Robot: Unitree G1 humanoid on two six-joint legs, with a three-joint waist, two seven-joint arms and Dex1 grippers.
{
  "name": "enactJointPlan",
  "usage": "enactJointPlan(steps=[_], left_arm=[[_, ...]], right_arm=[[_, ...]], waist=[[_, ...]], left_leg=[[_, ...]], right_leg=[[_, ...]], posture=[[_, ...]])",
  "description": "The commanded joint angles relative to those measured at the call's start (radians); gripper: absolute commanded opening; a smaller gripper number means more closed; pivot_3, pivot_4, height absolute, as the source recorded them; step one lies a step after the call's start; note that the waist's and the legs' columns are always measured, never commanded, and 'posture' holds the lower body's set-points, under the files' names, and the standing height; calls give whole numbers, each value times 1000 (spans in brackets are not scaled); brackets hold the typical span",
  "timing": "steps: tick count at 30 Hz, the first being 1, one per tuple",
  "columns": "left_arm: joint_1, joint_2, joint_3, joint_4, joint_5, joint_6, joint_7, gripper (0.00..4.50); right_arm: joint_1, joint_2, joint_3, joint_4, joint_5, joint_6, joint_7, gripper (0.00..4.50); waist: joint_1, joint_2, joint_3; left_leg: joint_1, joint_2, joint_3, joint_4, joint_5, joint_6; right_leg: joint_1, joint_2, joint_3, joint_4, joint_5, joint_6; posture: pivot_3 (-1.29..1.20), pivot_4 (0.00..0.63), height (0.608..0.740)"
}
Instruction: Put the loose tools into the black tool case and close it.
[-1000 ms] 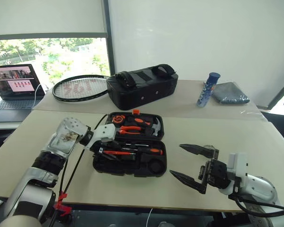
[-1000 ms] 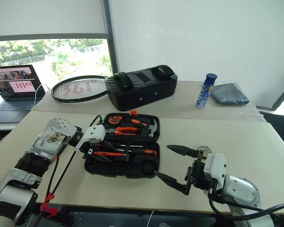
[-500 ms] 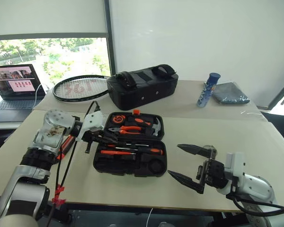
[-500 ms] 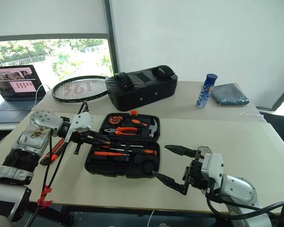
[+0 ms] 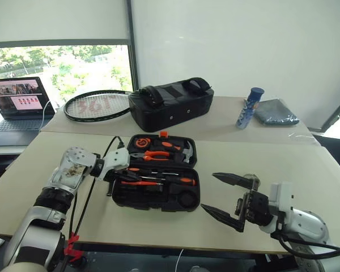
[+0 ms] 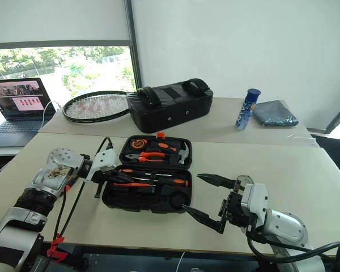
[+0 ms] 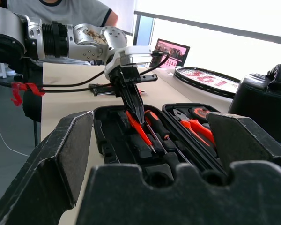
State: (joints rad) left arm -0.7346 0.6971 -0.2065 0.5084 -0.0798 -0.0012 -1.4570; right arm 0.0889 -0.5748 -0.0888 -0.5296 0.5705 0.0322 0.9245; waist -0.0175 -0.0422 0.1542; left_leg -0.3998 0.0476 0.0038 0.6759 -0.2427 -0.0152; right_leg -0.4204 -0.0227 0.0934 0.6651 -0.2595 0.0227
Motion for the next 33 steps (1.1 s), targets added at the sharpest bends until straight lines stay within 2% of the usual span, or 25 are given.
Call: enactJointPlan(steps=[1,7,18,24,28,33], left_arm=[[6,6,-3,-17,9,12,6,73],[35,26,-19,-57,6,56,-32,73],[60,16,-15,-76,22,107,34,73],[79,2,71,-158,-143,131,-47,73],[45,-16,100,-110,-133,145,45,73],[38,-34,72,-58,-67,114,120,73]], right_arm=[[1,-4,-8,-26,2,-3,-6,4500],[4,-3,-8,-25,2,-6,-7,4500],[5,3,0,-18,-3,-12,-6,4500],[16,2,-2,-19,-2,-15,-3,4500],[17,3,1,-16,-3,-17,1,4500],[-1,4,6,-4,-4,-17,5,4500]], waist=[[0,0,0],[-1,0,0],[1,1,0],[0,1,0],[1,1,0],[0,1,0]], left_leg=[[0,0,0,0,0,0],[0,0,0,0,0,0],[1,0,0,1,0,0],[0,0,0,1,0,0],[-1,0,0,1,0,0],[0,0,0,1,0,0]], right_leg=[[0,0,0,0,0,0],[0,0,0,0,0,0],[1,0,0,0,1,1],[0,0,0,0,1,1],[0,0,0,0,1,1],[0,0,0,0,1,1]], posture=[[0,150,740],[0,150,740],[0,150,740],[0,150,740],[0,150,740],[0,150,740]])
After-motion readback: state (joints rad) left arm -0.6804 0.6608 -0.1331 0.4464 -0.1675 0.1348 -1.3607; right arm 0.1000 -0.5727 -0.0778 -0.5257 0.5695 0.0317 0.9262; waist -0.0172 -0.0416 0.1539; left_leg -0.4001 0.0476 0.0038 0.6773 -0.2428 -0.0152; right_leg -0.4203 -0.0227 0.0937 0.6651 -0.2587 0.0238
